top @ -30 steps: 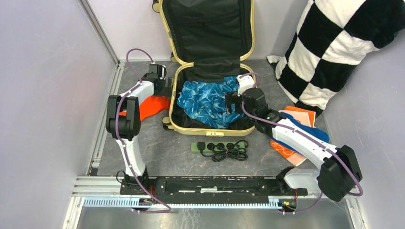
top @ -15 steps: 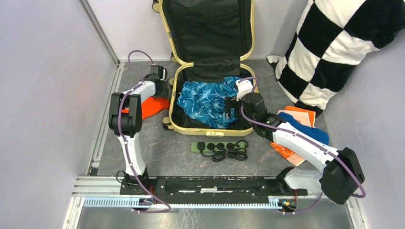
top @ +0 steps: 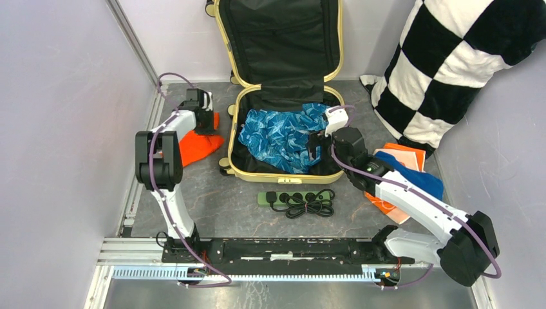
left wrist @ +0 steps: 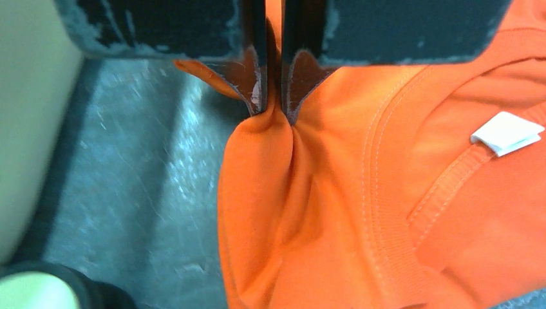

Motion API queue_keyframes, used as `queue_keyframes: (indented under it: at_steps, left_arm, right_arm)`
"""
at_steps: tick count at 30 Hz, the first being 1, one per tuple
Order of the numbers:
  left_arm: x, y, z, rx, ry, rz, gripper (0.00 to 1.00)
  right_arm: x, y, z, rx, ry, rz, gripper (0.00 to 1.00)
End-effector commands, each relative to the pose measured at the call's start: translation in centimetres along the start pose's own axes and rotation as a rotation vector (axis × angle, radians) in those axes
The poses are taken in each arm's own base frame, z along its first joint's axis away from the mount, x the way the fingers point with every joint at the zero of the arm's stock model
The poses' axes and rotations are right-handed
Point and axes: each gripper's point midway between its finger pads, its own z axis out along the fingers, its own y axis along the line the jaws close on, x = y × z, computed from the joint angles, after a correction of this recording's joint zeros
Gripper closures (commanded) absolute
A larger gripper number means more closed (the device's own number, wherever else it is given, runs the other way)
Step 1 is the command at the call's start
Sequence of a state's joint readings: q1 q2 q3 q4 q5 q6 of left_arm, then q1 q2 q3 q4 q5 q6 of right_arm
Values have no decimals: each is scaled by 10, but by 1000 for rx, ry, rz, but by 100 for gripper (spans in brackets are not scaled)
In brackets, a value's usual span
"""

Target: Pack the luggage

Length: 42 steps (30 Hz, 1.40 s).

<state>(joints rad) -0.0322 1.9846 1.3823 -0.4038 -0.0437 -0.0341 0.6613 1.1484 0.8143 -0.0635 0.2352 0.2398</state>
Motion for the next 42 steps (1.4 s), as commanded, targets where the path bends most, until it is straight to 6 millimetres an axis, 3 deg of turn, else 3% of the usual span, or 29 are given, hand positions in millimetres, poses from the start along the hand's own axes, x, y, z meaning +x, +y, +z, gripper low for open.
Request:
queue_keyframes:
  at_steps: [1, 5, 8, 14, 18, 26, 30, 38, 42]
  left_arm:
    - [-47, -8, -74, 216, -126, -84, 98]
    - [-77, -24, -137, 345, -233, -82, 98]
    - [-85, -34, -170, 405, -275, -75, 98]
    - [-88, -69, -212, 562, -310, -67, 98]
    - [-88, -117, -229, 671, -306, 0, 98]
    - [-78, -221, -230, 818, -248, 120, 98]
    - [-74, -264, -224, 861, -214, 173, 98]
    - [-39, -337, -172, 924, -73, 201, 98]
    - [-22, -371, -157, 961, -43, 211, 98]
  right_arm:
    - [-5, -8, -13, 35, -32, 11, 14]
    - [-6, -11, -18, 45, -43, 14, 15]
    - [-4, -12, -20, 45, -41, 20, 15]
    - [1, -17, -25, 62, -42, 27, 16]
    - [7, -24, -29, 91, -32, 30, 16]
    - [14, -37, -39, 149, -29, 32, 16]
    - [17, -42, -43, 169, -22, 31, 16]
    - [19, -56, -56, 228, -32, 35, 15]
    - [24, -63, -58, 259, -17, 35, 15]
